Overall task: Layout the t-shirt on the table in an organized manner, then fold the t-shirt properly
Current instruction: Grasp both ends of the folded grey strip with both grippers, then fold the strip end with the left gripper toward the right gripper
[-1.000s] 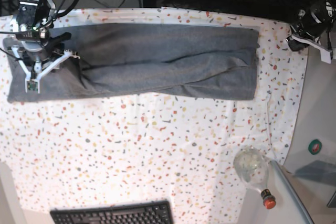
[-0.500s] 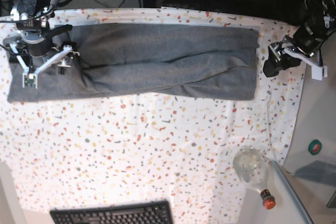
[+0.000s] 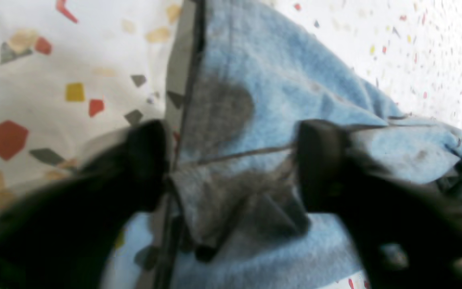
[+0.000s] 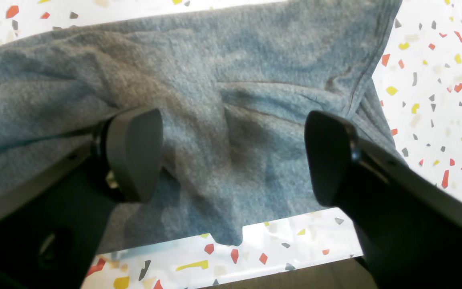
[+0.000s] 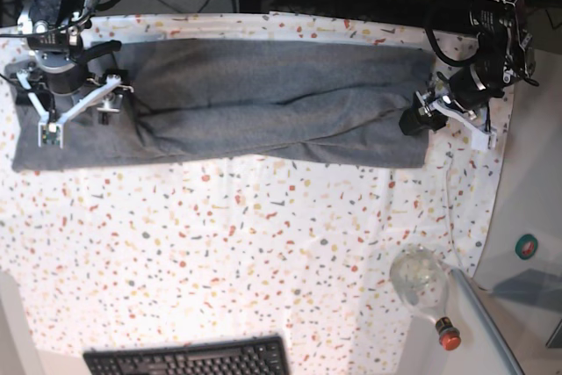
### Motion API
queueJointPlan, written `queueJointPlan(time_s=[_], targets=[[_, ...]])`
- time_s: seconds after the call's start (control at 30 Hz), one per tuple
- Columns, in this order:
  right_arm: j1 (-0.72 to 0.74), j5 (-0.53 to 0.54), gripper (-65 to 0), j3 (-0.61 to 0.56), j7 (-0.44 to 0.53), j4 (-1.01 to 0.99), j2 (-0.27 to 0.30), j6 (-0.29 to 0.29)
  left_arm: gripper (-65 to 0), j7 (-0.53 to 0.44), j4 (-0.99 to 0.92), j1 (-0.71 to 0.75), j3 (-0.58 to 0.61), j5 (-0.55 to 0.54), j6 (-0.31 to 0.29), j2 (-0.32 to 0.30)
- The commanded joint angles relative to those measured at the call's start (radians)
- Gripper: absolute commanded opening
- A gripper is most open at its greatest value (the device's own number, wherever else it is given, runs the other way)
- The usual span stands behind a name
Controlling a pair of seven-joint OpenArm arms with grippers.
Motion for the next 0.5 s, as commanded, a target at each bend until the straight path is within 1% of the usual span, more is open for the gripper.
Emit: queueJointPlan(time_s=[0.0, 0.03, 0.1, 0.13, 0.2, 0.3, 0.37, 0.47], targets=[[0.004, 0.000, -14.1, 0.002, 0.020, 0.018, 0.005, -0.006, -32.3, 0.064, -0.014, 0.007, 0.020, 0.031, 0.015, 0.006], [0.004, 0.000, -14.1, 0.002, 0.020, 0.018, 0.005, -0.006, -39.8, 0.064, -0.015, 0.007, 0.021, 0.031, 0.015, 0.004], [0.004, 0.000, -14.1, 0.002, 0.020, 0.018, 0.005, -0.006, -59.4, 0.061, -0.015, 0.005, 0.007, 0.031, 0.015, 0.001], [0.004, 0.000, -14.1, 0.002, 0.020, 0.016, 0.005, -0.006, -65.0, 0.052, -0.014, 0.004, -0.002, 0.031, 0.015, -0.008], [0.004, 0.000, -14.1, 0.002, 0.020, 0.013, 0.005, -0.006, -65.0, -0.003, -0.015, -0.013, -0.002, 0.031, 0.015, -0.022], [0.004, 0.000, -14.1, 0.002, 0.020, 0.013, 0.005, -0.006, -65.0, -0.035, 0.008, -0.018, -0.005, 0.031, 0.015, -0.056], [0.004, 0.000, -14.1, 0.002, 0.020, 0.013, 0.006, -0.006, -65.0, -0.035, 0.077, -0.007, -0.006, 0.031, 0.017, -0.060], [0.002, 0.000, -14.1, 0.002, 0.020, 0.011, 0.006, -0.006, -65.0, -0.037, 0.232, 0.065, 0.001, 0.032, 0.022, -0.053]])
